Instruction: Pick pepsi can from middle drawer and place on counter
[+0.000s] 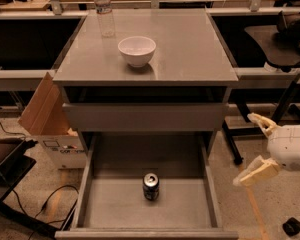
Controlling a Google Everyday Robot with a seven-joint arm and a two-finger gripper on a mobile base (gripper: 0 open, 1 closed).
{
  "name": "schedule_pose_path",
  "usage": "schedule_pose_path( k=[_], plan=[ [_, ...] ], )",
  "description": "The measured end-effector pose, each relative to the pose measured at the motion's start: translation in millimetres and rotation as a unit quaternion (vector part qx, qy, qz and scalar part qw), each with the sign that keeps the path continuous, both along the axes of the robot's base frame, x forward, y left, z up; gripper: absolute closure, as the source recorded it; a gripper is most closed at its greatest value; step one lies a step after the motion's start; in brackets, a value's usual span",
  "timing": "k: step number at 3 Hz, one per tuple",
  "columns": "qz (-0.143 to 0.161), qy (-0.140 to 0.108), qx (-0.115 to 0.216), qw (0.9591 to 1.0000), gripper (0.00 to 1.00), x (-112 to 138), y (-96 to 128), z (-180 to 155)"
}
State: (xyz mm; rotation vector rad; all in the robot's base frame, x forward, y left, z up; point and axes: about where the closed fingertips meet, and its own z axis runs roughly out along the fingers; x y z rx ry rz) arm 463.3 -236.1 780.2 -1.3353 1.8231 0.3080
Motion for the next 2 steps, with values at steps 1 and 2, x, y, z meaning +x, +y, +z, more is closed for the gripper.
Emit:
schedule_pose_path(
  k=[1, 2],
  plan=[
    [0.001, -0.001, -0.001, 1.0, 0.0, 0.0, 0.4, 0.7],
    [0.008, 0.012, 0.015, 0.9998, 0.0, 14.8, 12.6, -34.4]
  ],
)
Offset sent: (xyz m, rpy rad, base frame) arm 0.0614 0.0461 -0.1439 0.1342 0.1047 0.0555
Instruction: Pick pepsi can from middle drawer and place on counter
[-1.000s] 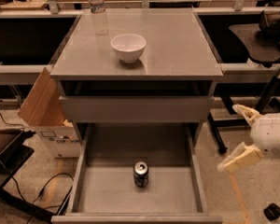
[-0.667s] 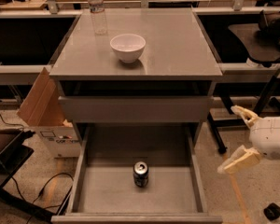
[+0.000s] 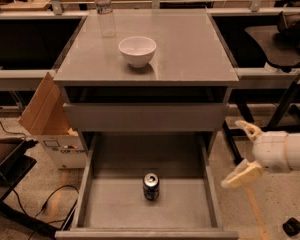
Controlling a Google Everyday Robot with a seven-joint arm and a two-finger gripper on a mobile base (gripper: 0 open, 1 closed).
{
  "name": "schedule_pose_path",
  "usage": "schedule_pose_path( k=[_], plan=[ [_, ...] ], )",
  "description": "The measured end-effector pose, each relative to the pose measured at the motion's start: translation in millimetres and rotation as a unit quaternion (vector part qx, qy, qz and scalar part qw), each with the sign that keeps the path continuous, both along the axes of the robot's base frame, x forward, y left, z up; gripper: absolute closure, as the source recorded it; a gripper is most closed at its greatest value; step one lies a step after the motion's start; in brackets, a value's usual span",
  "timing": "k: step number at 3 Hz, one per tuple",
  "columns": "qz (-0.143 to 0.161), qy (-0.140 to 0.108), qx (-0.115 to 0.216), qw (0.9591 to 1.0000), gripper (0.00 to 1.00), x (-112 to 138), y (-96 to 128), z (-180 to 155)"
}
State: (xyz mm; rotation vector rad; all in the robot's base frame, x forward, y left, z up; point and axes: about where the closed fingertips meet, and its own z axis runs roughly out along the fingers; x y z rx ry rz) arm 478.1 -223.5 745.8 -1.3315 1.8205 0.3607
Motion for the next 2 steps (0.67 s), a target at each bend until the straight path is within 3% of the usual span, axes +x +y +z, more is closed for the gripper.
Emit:
schedule_pose_path(
  k=[1, 2],
  plan=[
    [0.018, 0.025, 0.045, 0.9985, 0.0, 22.0, 32.6, -83.4],
    [0.038, 0.044, 0.091, 0.9941, 0.0, 32.0, 72.4, -177.0]
  ],
)
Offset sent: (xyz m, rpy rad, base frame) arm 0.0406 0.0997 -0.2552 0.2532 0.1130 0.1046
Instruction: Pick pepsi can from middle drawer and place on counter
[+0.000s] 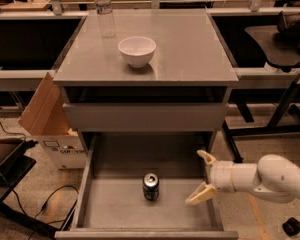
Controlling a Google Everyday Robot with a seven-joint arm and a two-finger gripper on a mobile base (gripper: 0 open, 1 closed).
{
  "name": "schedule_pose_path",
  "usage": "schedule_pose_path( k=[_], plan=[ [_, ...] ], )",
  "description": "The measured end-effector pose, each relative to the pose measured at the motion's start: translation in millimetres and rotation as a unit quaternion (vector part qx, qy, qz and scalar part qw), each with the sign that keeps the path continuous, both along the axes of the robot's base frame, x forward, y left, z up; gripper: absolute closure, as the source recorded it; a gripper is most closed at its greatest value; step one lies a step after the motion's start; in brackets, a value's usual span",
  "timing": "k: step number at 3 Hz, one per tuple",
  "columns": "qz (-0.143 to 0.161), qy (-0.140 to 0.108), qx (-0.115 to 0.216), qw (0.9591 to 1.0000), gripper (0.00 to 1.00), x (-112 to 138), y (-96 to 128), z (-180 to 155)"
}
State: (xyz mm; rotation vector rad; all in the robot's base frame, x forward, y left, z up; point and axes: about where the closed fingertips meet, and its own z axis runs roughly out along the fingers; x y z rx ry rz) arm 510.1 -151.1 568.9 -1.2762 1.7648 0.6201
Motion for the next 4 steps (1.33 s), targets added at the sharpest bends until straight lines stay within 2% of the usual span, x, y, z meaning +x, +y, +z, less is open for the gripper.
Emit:
schedule_pose_path(
  k=[1, 2, 3, 4],
  plan=[
    [0.012, 0.01, 0.032, 0.9994, 0.0, 2.8, 29.7, -58.3],
    [0.019, 0.013, 0.046, 0.9987, 0.0, 9.3, 56.8, -91.4],
    [0.019, 0.015, 0.07, 0.9972, 0.0, 17.7, 90.7, -120.1],
    [0.005, 0.017, 0.086, 0.9961, 0.0, 19.9, 104.9, -131.0]
  ],
)
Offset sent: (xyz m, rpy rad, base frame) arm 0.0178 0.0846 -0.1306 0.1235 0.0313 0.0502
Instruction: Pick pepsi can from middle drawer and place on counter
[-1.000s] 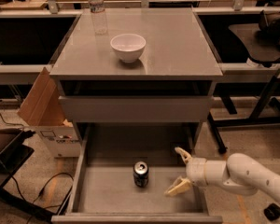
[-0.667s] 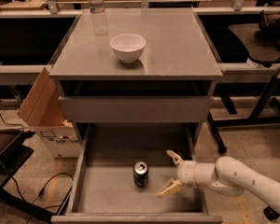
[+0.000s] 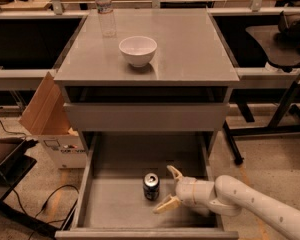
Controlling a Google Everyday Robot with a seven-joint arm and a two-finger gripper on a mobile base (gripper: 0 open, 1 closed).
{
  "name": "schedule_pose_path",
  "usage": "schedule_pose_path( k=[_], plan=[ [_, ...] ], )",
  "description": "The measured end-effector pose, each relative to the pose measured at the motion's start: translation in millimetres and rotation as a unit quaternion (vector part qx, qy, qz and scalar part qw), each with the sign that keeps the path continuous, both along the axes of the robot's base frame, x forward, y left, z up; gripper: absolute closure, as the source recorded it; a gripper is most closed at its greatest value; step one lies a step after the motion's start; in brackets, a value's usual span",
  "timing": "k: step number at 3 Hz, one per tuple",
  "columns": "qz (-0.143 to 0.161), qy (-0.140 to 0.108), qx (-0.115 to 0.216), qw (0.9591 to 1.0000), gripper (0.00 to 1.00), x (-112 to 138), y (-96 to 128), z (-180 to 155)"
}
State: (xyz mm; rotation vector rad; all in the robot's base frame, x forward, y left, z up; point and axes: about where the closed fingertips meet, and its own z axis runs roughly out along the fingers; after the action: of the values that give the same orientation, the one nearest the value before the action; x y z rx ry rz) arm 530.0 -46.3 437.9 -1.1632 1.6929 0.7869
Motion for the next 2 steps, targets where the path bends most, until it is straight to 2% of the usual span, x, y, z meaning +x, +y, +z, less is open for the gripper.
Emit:
schedule_pose_path(
  k=[1, 2],
  plan=[
    [-0.019, -0.007, 0.021, 0.9996, 0.0, 7.5, 18.7, -1.6],
    [-0.025, -0.013, 0.032, 0.9991, 0.0, 12.3, 32.6, 0.0]
  ],
)
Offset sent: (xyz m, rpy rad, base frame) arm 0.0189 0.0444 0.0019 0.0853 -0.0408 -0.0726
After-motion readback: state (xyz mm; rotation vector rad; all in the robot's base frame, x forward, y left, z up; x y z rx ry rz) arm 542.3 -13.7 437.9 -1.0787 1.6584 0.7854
